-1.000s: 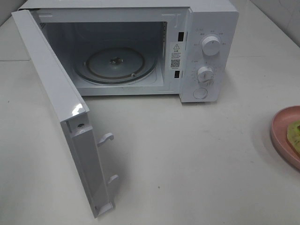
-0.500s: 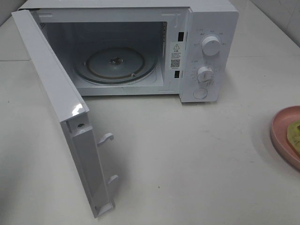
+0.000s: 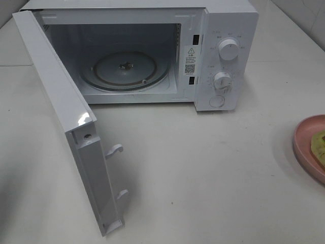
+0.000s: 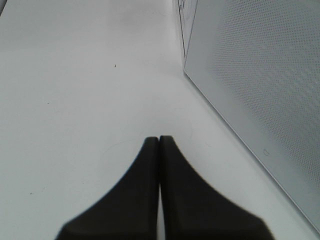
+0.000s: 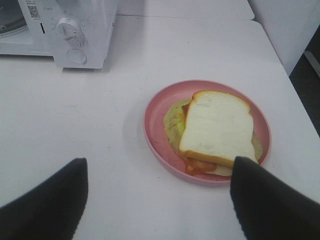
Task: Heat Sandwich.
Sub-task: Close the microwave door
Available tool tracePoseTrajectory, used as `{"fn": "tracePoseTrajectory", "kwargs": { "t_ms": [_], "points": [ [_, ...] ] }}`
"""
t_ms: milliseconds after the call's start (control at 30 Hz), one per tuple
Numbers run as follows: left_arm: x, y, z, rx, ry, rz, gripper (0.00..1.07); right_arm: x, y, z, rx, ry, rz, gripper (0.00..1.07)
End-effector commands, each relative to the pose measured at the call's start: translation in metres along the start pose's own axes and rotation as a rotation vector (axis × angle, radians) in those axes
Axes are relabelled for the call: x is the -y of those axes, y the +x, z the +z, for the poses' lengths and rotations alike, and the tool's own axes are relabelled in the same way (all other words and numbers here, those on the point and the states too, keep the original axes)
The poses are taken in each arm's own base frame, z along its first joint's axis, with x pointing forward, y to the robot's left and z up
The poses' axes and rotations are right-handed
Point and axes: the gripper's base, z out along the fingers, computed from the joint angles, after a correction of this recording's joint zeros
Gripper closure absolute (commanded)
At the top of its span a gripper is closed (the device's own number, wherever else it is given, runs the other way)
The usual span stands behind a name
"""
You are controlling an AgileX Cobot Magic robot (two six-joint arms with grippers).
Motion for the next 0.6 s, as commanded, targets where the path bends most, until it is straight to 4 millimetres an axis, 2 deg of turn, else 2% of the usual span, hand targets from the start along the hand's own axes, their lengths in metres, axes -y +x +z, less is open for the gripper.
{"fn": "tracePoseTrajectory", "kwargs": {
  "t_ms": [33, 600],
  "points": [
    [-0.0016, 0.0051, 0.0045, 0.091, -0.006, 0.004, 1.07, 0.0004, 0.0017, -0.0035, 0.037, 0.005, 0.011, 0.32],
    [-0.0020, 0.0112, 0.0072, 0.405, -0.003, 0.073, 1.07, 0.0004, 0.0017, -0.0035, 0.037, 0.005, 0.011, 0.32]
  ]
}}
